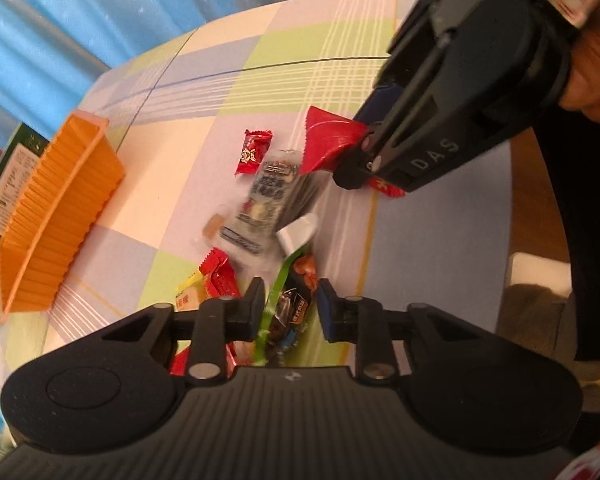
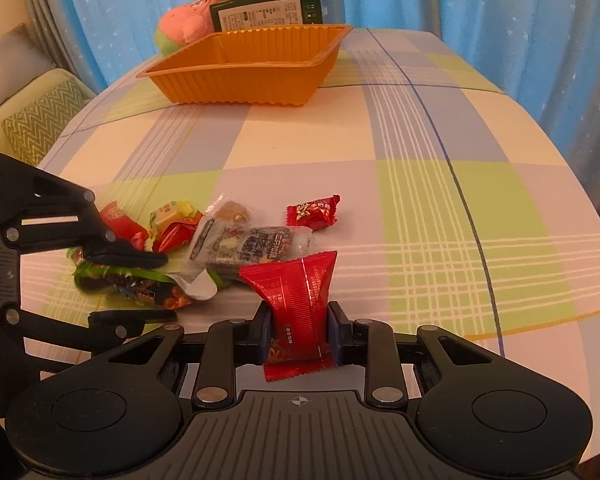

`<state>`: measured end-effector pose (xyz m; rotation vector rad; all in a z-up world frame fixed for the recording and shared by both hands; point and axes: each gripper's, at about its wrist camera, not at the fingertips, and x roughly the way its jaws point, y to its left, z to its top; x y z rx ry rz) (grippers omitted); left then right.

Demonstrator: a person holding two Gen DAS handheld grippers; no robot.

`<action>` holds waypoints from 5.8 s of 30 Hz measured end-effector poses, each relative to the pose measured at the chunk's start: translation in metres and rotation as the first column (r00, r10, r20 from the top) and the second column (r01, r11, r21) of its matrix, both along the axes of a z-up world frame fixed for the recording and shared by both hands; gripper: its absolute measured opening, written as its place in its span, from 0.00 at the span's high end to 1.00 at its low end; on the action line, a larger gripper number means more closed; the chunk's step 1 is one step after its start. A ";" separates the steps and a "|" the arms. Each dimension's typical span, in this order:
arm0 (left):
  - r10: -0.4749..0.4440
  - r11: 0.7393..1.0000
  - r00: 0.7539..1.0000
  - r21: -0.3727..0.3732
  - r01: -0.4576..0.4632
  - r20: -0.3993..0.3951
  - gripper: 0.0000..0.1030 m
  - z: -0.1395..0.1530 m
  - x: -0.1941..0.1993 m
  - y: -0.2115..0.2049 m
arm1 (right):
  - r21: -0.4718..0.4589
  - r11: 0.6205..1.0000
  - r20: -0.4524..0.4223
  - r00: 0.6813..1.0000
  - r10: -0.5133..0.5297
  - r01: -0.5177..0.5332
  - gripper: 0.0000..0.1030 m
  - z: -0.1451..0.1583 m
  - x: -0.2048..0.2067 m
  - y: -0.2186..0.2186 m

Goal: Organize snacks
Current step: 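Grasp a green-wrapped snack with the left tool while the right tool grasps a red candy, then carry both snacks over the orange tray and open both tools to drop them, then return both tools to the pile and grasp a red-and-white candy with the right tool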

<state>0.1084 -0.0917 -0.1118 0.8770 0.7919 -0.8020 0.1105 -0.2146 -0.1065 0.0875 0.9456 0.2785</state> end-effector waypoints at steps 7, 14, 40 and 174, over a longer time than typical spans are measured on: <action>0.226 0.908 0.945 -0.301 -0.292 -0.235 0.81 0.019 0.030 0.029 | 0.033 0.998 0.009 0.999 -0.052 0.052 0.74 0.008 -0.003 -0.008; 0.391 0.656 0.805 -0.478 -0.584 -0.447 0.81 0.032 0.050 0.074 | 0.072 0.995 0.005 0.997 -0.071 0.071 0.74 0.015 -0.004 -0.009; 0.614 0.362 0.661 -0.590 -0.721 -0.431 0.81 0.094 0.107 0.131 | 0.168 0.986 0.195 0.979 -0.051 0.018 0.76 0.071 0.084 0.034; 0.842 0.270 0.423 -0.416 -0.868 -0.336 0.50 0.033 -0.018 0.195 | -0.054 0.998 0.126 0.991 0.051 -0.045 0.78 -0.010 -0.031 0.149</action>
